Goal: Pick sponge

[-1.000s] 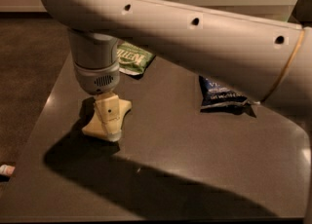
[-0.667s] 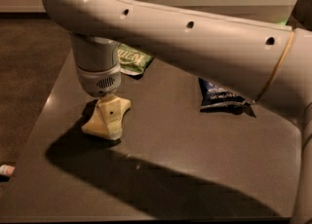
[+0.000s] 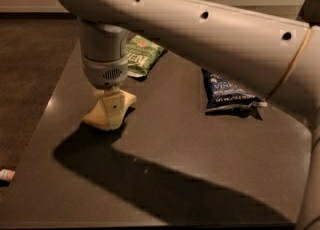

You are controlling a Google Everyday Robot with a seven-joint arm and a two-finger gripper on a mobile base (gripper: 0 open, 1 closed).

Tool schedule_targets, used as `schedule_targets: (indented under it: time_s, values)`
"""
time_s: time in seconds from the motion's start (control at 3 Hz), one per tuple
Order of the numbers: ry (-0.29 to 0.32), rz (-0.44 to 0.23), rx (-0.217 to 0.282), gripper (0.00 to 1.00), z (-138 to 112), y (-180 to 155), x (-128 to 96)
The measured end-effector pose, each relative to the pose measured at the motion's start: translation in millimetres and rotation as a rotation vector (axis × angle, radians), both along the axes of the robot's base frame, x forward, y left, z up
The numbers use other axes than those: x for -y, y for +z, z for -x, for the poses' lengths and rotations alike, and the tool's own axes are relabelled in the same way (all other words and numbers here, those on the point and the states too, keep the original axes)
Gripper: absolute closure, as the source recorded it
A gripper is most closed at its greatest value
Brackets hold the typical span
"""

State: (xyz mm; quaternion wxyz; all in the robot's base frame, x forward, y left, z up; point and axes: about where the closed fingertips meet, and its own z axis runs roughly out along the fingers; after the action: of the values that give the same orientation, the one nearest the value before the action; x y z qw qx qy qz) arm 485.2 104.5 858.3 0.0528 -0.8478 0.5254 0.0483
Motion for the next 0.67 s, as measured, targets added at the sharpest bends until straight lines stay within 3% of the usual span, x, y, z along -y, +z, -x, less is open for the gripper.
schedule_targets:
  time_s: [0.33,0.67]
  values:
    - [-0.017,-0.055,0.019,0.88,-11,39,-5]
    - [-0.011,-0.114,0.035,1.00,-23,81,-8]
